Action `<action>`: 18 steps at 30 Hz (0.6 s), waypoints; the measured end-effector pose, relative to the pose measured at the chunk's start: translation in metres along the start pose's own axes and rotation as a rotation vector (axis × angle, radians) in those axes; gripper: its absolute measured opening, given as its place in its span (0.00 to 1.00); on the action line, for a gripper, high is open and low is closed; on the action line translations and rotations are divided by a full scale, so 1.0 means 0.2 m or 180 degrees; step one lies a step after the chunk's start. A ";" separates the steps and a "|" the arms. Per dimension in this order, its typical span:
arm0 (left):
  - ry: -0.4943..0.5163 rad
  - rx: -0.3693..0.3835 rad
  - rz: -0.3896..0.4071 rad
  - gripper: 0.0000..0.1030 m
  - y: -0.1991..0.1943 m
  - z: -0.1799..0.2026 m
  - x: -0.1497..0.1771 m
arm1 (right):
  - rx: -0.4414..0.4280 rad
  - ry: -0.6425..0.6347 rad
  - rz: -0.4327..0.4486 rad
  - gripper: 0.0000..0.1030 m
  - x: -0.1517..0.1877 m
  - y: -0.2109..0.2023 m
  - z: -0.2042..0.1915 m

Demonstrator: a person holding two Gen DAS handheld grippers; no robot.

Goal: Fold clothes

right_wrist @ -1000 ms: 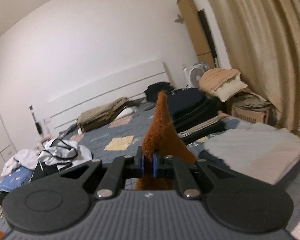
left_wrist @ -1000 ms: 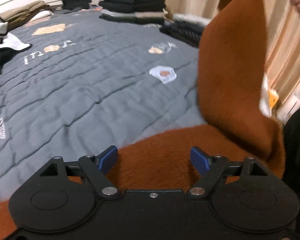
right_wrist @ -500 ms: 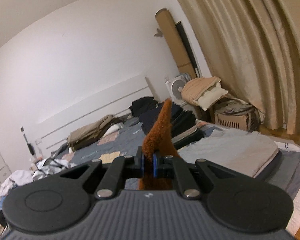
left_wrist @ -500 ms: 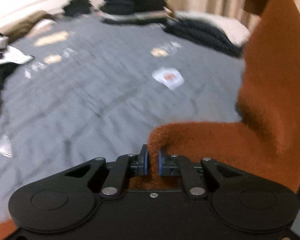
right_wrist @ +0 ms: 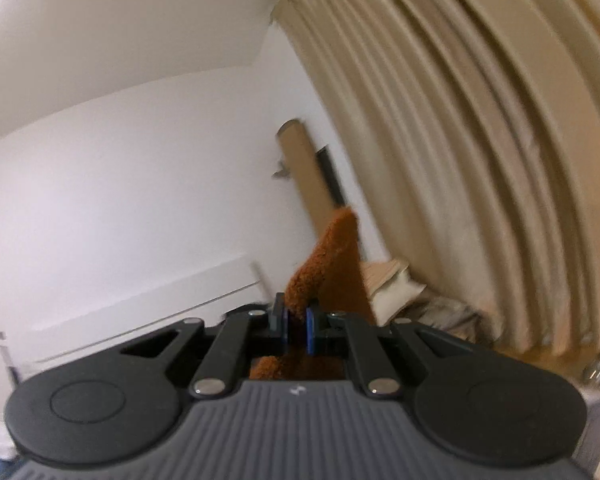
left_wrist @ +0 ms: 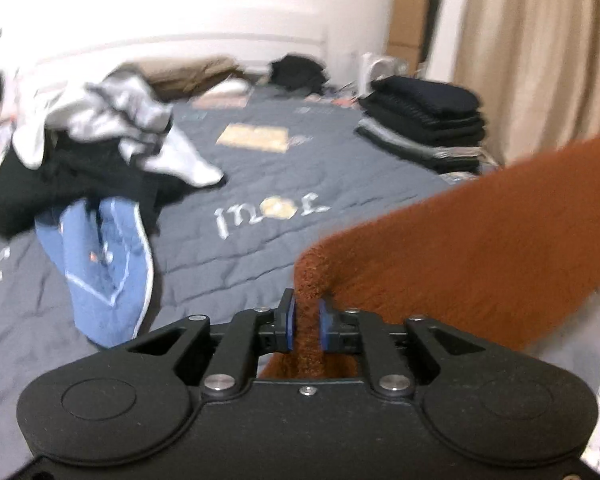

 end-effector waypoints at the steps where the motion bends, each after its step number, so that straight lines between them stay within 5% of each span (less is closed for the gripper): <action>1: -0.0017 -0.0060 -0.0112 0.63 0.04 0.00 0.02 | 0.0089 -0.0033 -0.0045 0.08 0.03 0.07 0.04; 3: -0.0026 -0.0116 -0.0216 0.66 0.08 0.01 0.06 | 0.0266 -0.0098 -0.0134 0.08 0.10 0.22 0.11; 6: 0.0001 -0.0040 -0.0143 0.83 0.01 0.01 0.15 | 0.0562 -0.0220 -0.0320 0.08 0.23 0.40 0.22; 12: -0.0038 0.0163 -0.0101 0.85 -0.20 -0.04 0.30 | 0.0951 -0.0479 -0.0894 0.08 0.50 0.63 0.41; 18: -0.0156 0.0243 -0.0028 0.86 -0.34 -0.06 0.38 | 0.1187 -0.0464 -0.1432 0.11 0.71 0.64 0.46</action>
Point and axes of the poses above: each gripper's, at about its wrist camera, not at the fingertips, and y roughly the way its jaws point, z to its right, x to its underside, the point moved 3 cm from there along y, roughly the way its jaws point, and after that the axes turned 14 degrees about -x, right-handed, at the moved point
